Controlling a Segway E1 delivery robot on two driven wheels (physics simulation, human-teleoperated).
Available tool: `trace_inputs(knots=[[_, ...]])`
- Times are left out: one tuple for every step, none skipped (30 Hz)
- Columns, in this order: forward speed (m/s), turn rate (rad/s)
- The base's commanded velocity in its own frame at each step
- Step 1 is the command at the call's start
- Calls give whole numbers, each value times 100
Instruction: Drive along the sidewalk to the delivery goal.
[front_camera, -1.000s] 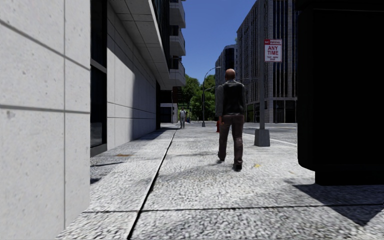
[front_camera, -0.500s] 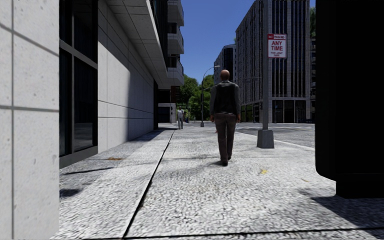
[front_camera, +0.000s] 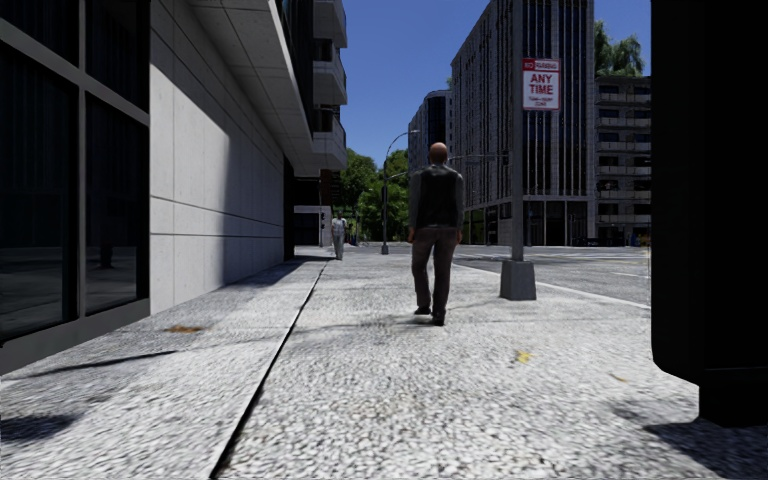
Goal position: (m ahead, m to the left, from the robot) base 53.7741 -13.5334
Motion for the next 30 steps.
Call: trace_inputs(knots=[[77, 0], [77, 0], [77, 0], [77, 0], [77, 0], [77, 0], [77, 0], [77, 0], [77, 0], [77, 0], [77, 0], [77, 0], [77, 0], [77, 0], [77, 0], [77, 0], [77, 0], [77, 0], [77, 0], [77, 0], [77, 0], [77, 0], [77, 0], [77, 0], [77, 0], [78, 0], [78, 0], [78, 0], [78, 0], [78, 0]])
